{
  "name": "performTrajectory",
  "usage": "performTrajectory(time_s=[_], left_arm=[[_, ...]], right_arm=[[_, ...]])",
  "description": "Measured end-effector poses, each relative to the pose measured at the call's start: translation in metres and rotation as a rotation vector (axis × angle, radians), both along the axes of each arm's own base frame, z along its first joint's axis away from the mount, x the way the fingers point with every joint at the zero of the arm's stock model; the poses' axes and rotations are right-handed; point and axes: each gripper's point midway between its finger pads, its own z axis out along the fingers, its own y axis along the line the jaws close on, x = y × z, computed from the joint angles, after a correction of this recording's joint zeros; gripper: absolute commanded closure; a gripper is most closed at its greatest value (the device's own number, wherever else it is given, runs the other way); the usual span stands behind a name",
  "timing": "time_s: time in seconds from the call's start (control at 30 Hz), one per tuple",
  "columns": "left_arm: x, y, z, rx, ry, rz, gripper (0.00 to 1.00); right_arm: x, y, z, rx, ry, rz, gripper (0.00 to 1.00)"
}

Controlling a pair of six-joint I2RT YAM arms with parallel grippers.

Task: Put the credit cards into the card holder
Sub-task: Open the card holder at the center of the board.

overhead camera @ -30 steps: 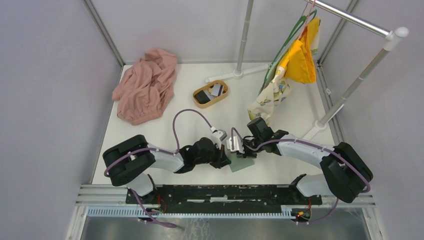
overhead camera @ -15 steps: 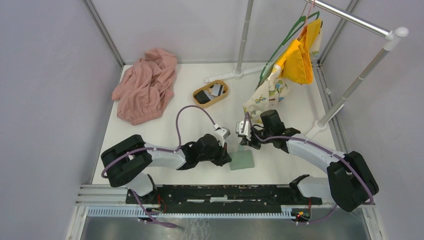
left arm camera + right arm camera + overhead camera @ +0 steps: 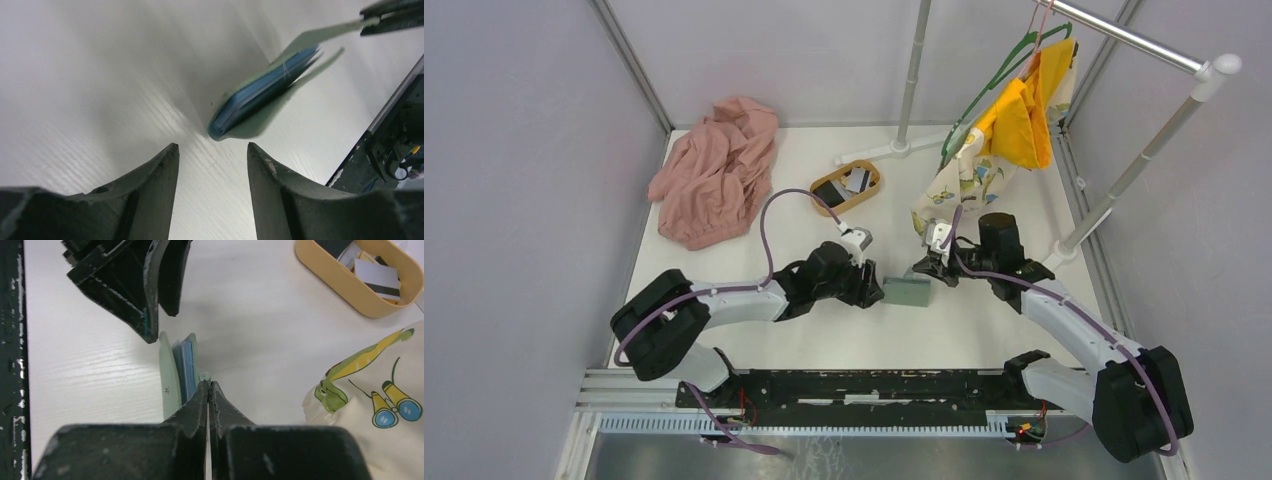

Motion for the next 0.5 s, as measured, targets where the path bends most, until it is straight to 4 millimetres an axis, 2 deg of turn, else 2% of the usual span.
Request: performTrajectory(time_s=[0.13, 0.27, 0.37, 0.5], left_arm=[[0.010, 0.009, 0.025, -0.058, -0.043, 0.040, 0.37], [0.003, 0.017, 0.048, -0.142, -0.074, 0.056, 0.38], [-0.006, 0.023, 0.045, -0.166, -0.064, 0.056, 0.38], [-0.018, 0.033, 0.023, -0.149, -0.027, 0.056, 0.39]], right_arm=[[-0.005, 0.001, 0.012, 0.051, -0.011, 0.016, 1.00], [-0.008, 0.004, 0.017, 0.074, -0.010, 0.030, 1.00], [-0.009, 0.004, 0.017, 0.076, -0.005, 0.030, 1.00], [-0.002, 0.000, 0.014, 0.058, -0.010, -0.013, 1.00]])
